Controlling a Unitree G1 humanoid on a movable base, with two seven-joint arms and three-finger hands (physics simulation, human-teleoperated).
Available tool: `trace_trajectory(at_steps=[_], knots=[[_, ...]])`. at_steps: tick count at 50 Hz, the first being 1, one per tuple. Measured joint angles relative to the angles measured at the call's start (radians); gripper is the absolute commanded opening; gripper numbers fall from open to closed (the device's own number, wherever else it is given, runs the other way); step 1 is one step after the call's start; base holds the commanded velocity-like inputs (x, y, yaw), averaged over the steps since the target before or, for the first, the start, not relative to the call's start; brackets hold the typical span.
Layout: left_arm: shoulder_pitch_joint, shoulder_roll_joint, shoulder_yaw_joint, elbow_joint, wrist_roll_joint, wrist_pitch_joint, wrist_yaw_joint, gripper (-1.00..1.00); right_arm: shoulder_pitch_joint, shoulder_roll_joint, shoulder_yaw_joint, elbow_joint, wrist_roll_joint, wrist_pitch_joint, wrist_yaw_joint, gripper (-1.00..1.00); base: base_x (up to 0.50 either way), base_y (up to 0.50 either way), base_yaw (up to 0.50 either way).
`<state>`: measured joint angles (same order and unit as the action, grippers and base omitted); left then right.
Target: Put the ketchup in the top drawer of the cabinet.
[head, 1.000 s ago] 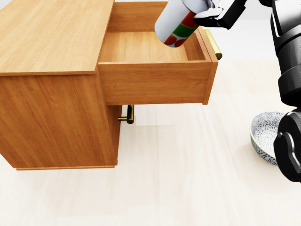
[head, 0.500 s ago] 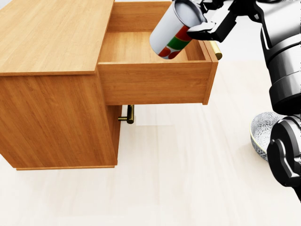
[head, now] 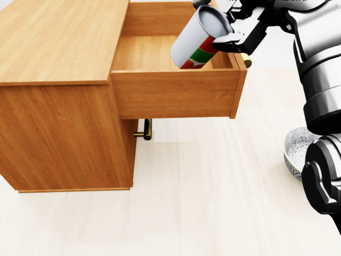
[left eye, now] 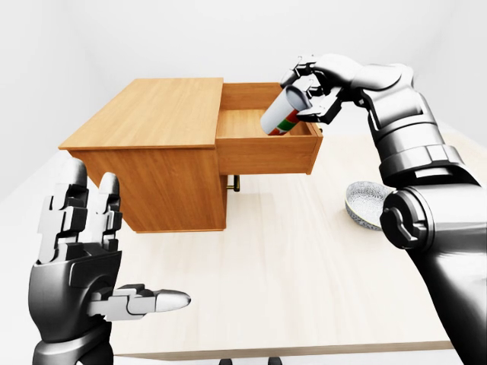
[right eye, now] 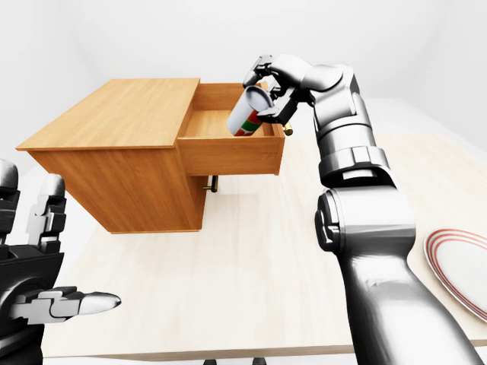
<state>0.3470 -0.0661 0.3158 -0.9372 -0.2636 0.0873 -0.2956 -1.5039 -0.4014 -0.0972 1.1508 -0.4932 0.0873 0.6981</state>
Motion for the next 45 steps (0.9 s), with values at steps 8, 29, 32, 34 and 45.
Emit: trace_trajectory(at_steps=[8, 29, 32, 34, 45], knots=[[0.004, -0.002, -0.005, 0.001, 0.004, 0.000, -0.002, 1.00, 0.011, 0.000, 0.003, 0.000, -0.006, 0.000, 0.000, -1.00, 0.00, 0.00, 0.00], [0.005, -0.001, -0.010, 0.003, 0.007, 0.000, -0.002, 1.00, 0.000, -0.008, -0.008, -0.007, -0.026, 0.000, 0.000, 1.00, 0.00, 0.00, 0.00], [0.005, -0.001, -0.010, 0.002, 0.007, 0.000, -0.002, 1.00, -0.003, -0.009, -0.009, -0.007, -0.028, 0.000, 0.000, 1.00, 0.00, 0.00, 0.00], [0.005, -0.001, -0.010, 0.002, 0.007, 0.000, -0.002, 1.00, -0.004, -0.010, -0.009, -0.008, -0.030, 0.000, 0.000, 1.00, 0.00, 0.00, 0.00], [0.006, -0.001, -0.010, 0.001, 0.006, 0.000, -0.002, 1.00, -0.019, -0.017, -0.010, -0.009, -0.036, 0.000, 0.000, 1.00, 0.00, 0.00, 0.00]])
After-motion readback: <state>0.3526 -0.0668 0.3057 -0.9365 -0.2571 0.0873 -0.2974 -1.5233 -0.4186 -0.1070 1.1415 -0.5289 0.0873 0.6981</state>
